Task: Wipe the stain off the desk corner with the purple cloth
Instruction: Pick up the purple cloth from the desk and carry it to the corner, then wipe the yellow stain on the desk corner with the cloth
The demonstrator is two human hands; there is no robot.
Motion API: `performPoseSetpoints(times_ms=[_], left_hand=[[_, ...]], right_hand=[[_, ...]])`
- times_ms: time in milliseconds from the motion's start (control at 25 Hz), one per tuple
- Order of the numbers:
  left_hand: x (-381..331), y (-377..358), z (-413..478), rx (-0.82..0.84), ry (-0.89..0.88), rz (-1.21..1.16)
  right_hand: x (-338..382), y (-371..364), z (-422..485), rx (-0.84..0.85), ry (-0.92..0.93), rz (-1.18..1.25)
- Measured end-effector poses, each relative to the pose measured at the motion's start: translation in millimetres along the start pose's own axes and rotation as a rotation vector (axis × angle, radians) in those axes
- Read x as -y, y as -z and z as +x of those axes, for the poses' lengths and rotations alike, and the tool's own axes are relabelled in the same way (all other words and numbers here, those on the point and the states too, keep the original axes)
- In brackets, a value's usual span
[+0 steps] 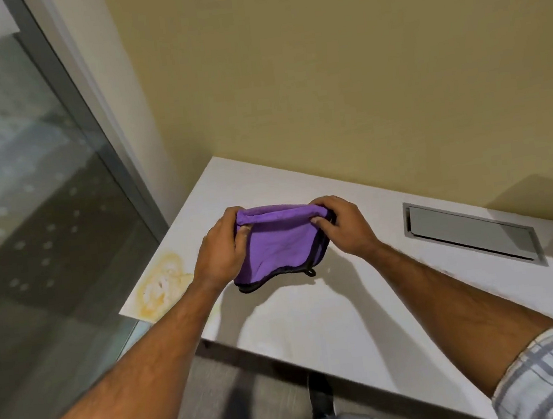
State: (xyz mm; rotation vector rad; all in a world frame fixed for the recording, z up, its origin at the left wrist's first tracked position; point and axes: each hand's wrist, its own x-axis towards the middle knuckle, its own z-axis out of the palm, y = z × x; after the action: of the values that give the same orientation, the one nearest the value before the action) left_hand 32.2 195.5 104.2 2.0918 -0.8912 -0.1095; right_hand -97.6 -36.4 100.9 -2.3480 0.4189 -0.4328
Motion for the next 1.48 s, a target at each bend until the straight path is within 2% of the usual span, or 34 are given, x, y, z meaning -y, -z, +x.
performPoseSetpoints(times_ms=[360, 640, 800, 1000, 1120, 1240, 1320, 1480], left_hand=[[67.2, 33.9, -87.5, 0.066, 0.244, -0.024], [112.9, 22.3, -133.3, 0.132, 0.503, -0.073], [129.9, 8.0, -133.0, 0.038, 0.651, -0.072], [149.9, -11.2, -114.6, -0.018, 0.74, -0.016], [157.0, -17.8, -112.0, 0.005, 0.783, -0.129], [165.3, -15.1, -127.6, -0.034, 0.775, -0.23], [168.8, -8.0, -144.8, -0.06, 0.786, -0.19], [186.7, 9.2, -179.7, -0.075, 0.835, -0.052]], right_hand=[[49.4, -82.5, -53.9, 0.177, -0.017, -0.017], [42.1, -135.5, -45.4, 0.36, -0.047, -0.029], [31.2, -166.1, -22.2, 0.439, -0.025, -0.104], [6.8, -199.6, -0.9, 0.594, 0.005, -0.272], [9.3, -218.3, -3.6, 0.575, 0.164, -0.449], [22.8, -236.5, -16.7, 0.629, 0.314, -0.455], [27.8, -251.2, -28.5, 0.702, 0.312, -0.486], [25.7, -277.4, -53.2, 0.811, 0.197, -0.515]])
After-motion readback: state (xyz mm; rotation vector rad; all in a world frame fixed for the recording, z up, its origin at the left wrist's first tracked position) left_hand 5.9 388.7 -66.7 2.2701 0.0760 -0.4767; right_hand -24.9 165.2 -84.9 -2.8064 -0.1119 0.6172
